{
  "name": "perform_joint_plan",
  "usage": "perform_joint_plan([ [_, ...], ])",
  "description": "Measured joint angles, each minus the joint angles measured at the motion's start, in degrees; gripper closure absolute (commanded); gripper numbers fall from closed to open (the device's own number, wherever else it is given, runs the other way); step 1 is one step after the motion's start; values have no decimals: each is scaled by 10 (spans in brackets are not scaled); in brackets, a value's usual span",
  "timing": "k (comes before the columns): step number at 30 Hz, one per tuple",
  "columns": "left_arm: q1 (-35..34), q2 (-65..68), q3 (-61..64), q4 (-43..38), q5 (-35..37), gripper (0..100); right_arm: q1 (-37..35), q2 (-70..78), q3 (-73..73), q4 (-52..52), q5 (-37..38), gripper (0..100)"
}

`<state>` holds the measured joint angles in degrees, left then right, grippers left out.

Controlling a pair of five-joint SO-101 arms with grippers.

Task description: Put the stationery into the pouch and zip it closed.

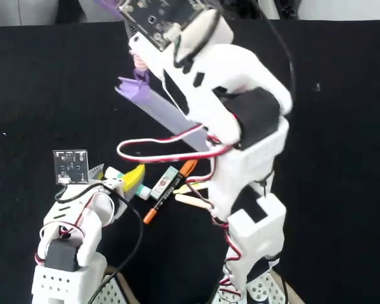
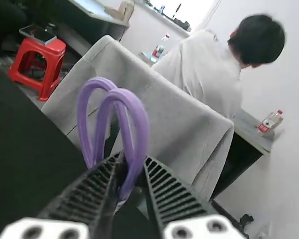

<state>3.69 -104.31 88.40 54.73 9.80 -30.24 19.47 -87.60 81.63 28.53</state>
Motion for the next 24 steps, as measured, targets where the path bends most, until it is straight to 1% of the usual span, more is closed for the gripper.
perform_joint_plan([
  [3, 23, 0, 0, 0, 32, 671, 0, 9, 0, 0, 0, 988],
  [8, 40, 0, -40, 0, 133, 670, 0, 25, 0, 0, 0, 988],
  [10, 66, -3, -55, 0, 154, 670, 0, 28, 0, 0, 0, 988],
  [13, 117, 0, -55, -30, 171, 673, -1, 30, 0, 0, 0, 988],
  [15, 136, -2, -46, -64, 189, 674, -3, 35, 0, 0, 0, 988],
  [17, 129, 1, -43, -105, 197, 674, -13, 42, 0, 0, 0, 988],
  [19, 106, -3, -41, -135, 201, 674, -25, 46, 0, 0, 0, 988],
  [24, 19, 0, -41, -152, 201, 674, -63, 46, 0, 0, 0, 988],
])
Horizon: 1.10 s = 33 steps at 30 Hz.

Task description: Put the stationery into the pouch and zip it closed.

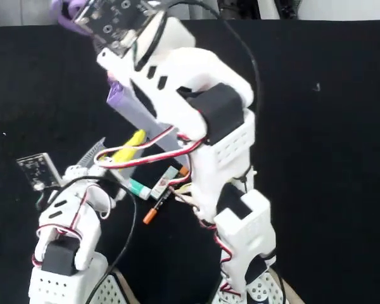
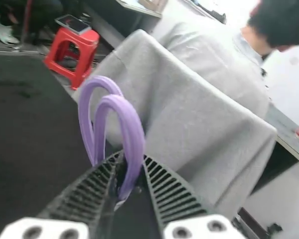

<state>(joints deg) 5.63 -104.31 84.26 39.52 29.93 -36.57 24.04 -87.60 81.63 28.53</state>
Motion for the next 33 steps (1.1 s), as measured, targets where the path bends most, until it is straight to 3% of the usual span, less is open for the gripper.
perform_joint_plan([
  [5, -29, 1, 8, -4, 18, 671, -14, 0, 0, 0, 0, 988],
  [12, -48, 1, 43, -69, 28, 671, -14, 0, -23, 0, 0, 988],
  [22, -96, 0, 47, -72, 30, 675, -14, 0, -23, 0, 0, 988],
  [33, 31, 0, 33, -72, -40, 676, -14, 47, -25, -7, 0, 988],
])
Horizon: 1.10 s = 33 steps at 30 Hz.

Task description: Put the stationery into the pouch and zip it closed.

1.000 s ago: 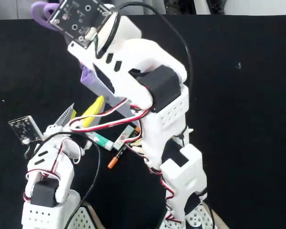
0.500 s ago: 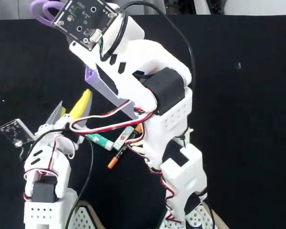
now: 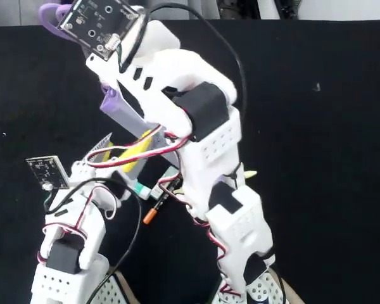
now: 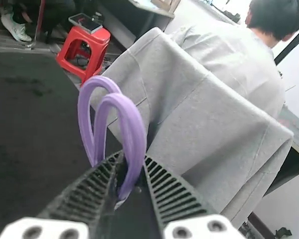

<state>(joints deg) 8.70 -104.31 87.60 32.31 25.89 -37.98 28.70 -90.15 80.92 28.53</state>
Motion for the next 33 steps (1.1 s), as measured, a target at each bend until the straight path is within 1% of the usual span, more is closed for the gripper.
perform_joint_plan([
  [3, 16, 0, -5, -4, 16, 676, 0, 18, -25, 0, 0, 988],
  [10, 16, 0, -5, -46, 19, 676, 0, 18, -34, -1, 0, 988],
  [16, -48, 5, -6, -53, 37, 732, 0, 18, -34, -1, 0, 988],
  [21, -55, 104, -65, -53, 40, 731, 0, 18, -34, -1, 0, 988],
  [23, -55, 172, -98, -53, 41, 730, 0, 18, -34, -1, 0, 988],
  [28, -40, 318, -164, -53, 76, 630, 0, 18, -34, -1, 0, 988],
  [30, -32, 361, -174, -53, 88, 623, 0, 18, -34, -1, 0, 988],
  [33, -31, 407, -185, -56, 124, 624, 0, 18, -34, -1, 0, 988],
])
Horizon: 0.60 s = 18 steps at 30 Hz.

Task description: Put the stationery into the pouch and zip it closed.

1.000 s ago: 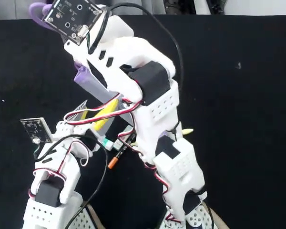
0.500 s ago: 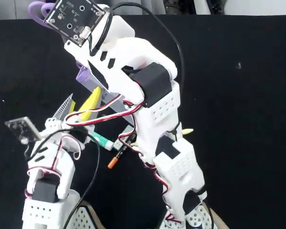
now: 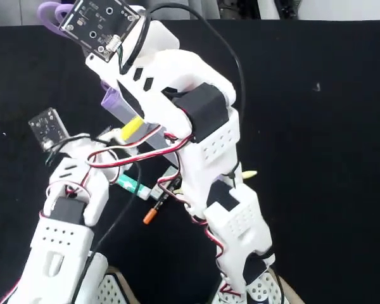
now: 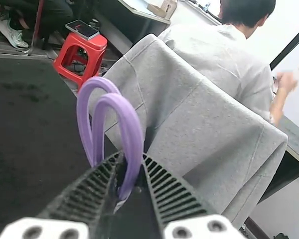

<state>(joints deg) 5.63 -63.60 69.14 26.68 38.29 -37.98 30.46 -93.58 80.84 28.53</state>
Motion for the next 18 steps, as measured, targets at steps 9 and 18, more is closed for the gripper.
perform_joint_plan([
  [9, 4, 93, -5, -107, 13, 751, 0, 0, 0, 0, 0, 988],
  [18, 5, 147, -13, -144, 18, 952, 0, 0, 0, 0, 0, 988],
])
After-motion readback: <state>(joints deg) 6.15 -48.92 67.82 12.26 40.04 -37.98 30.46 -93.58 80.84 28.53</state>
